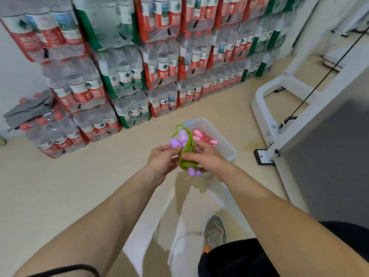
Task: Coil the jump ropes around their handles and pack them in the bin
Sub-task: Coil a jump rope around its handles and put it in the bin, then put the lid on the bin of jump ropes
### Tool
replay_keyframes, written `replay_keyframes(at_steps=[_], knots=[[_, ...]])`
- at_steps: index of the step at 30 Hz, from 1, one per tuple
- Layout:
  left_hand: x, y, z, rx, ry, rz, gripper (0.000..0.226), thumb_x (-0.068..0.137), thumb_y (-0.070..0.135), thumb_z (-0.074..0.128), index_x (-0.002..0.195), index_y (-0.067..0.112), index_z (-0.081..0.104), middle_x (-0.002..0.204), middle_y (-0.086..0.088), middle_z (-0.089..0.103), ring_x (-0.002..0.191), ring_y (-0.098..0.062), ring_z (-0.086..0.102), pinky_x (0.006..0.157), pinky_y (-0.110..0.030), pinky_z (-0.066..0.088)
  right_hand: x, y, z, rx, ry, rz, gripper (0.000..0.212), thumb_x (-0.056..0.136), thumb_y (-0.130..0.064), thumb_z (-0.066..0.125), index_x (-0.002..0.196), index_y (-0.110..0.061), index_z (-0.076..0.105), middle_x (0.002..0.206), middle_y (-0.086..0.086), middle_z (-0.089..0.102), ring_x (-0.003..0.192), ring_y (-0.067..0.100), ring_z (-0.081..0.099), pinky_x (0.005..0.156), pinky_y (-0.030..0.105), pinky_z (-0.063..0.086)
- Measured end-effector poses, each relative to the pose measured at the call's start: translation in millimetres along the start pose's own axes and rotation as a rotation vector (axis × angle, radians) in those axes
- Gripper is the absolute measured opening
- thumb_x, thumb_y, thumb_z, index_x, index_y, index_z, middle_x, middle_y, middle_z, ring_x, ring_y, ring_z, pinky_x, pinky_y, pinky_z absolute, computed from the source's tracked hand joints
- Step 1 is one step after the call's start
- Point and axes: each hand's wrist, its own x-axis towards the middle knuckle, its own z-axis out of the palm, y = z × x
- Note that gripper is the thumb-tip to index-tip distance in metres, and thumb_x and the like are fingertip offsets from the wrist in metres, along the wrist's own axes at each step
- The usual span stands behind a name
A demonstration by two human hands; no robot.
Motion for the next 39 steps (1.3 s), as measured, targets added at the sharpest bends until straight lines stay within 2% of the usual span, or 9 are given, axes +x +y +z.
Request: replay_keyframes(at_steps=[4,8,12,15,18,23,30,34,39], knots=[[58,-11,35,-0.083,-0.046,-0.019,0.025,0.097,0.003,0.058,0.118,-0.007,0.065,0.106,-0.017,0.069,0.088,-0.022,0.067,0.074,-0.024,0.060,42,26,-37,0.047,0.226,0.020,0.018,0.082,-0.015,0.082,0.093,-0.016,0.068,0.091,0.033,0.071,0.072,0.030,0.059,0.056,0.036,0.044],[110,-18,66,-0.038,-0.083,-0.050,0.017,0.091,0.001,0.059,0.105,0.007,0.067,0.092,-0.011,0.064,0.079,-0.019,0.062,0.066,-0.021,0.056,100,55,-75,0.040,0.420,0.045,0.033,0.077,-0.009,0.086,0.092,-0.017,0.058,0.080,0.009,0.071,0.060,0.022,0.063,0.048,0.023,0.048],[167,-45,67,0.614,0.015,0.109,0.022,0.079,0.027,0.061,0.096,0.021,0.072,0.095,-0.006,0.073,0.089,-0.028,0.067,0.082,-0.033,0.052,155,84,-98,-0.202,0.478,0.077,0.039,0.072,-0.015,0.089,0.100,-0.019,0.062,0.081,-0.009,0.062,0.069,0.012,0.060,0.057,0.016,0.043],[195,-72,53,1.146,0.047,0.284,0.030,0.091,0.019,0.051,0.111,0.027,0.070,0.114,-0.005,0.070,0.109,-0.035,0.058,0.089,-0.041,0.051,195,108,-101,-0.333,0.449,0.106,0.048,0.071,-0.022,0.090,0.113,-0.017,0.069,0.092,-0.004,0.068,0.091,0.016,0.064,0.076,0.023,0.045],[211,-88,38,1.347,0.001,0.416,0.032,0.089,0.019,0.050,0.115,0.026,0.066,0.122,0.001,0.061,0.111,-0.032,0.044,0.088,-0.043,0.049,222,126,-92,-0.369,0.424,0.136,0.051,0.076,-0.027,0.086,0.122,-0.017,0.068,0.111,0.001,0.073,0.107,0.019,0.066,0.094,0.029,0.049],[226,-98,9,1.349,-0.208,0.571,0.032,0.089,0.044,0.066,0.119,0.031,0.064,0.124,0.010,0.058,0.107,-0.027,0.037,0.096,-0.038,0.040,215,131,-86,-0.497,0.605,0.033,0.028,0.089,-0.024,0.064,0.116,-0.018,0.070,0.112,0.007,0.069,0.106,0.026,0.063,0.090,0.034,0.051],[189,-103,-10,1.504,-0.123,0.618,0.034,0.075,0.053,0.076,0.102,0.033,0.071,0.107,0.005,0.065,0.108,-0.028,0.045,0.085,-0.036,0.044,141,144,-58,-0.583,0.792,0.177,0.030,0.092,-0.019,0.059,0.122,-0.015,0.061,0.121,0.010,0.056,0.115,0.030,0.053,0.094,0.040,0.045],[149,-116,-26,1.586,-0.015,0.525,0.040,0.076,0.065,0.067,0.099,0.032,0.069,0.104,0.004,0.065,0.107,-0.026,0.049,0.087,-0.035,0.040,105,155,-14,-0.478,0.666,0.334,0.047,0.095,-0.022,0.058,0.140,-0.016,0.048,0.135,0.014,0.048,0.121,0.037,0.053,0.096,0.043,0.046],[104,-129,-62,1.576,0.106,0.349,0.047,0.074,0.072,0.064,0.092,0.029,0.066,0.101,0.005,0.064,0.108,-0.023,0.052,0.085,-0.035,0.041,99,149,38,-0.312,0.532,0.276,0.063,0.092,-0.012,0.056,0.153,-0.018,0.039,0.150,0.008,0.046,0.133,0.030,0.049,0.109,0.041,0.042]])
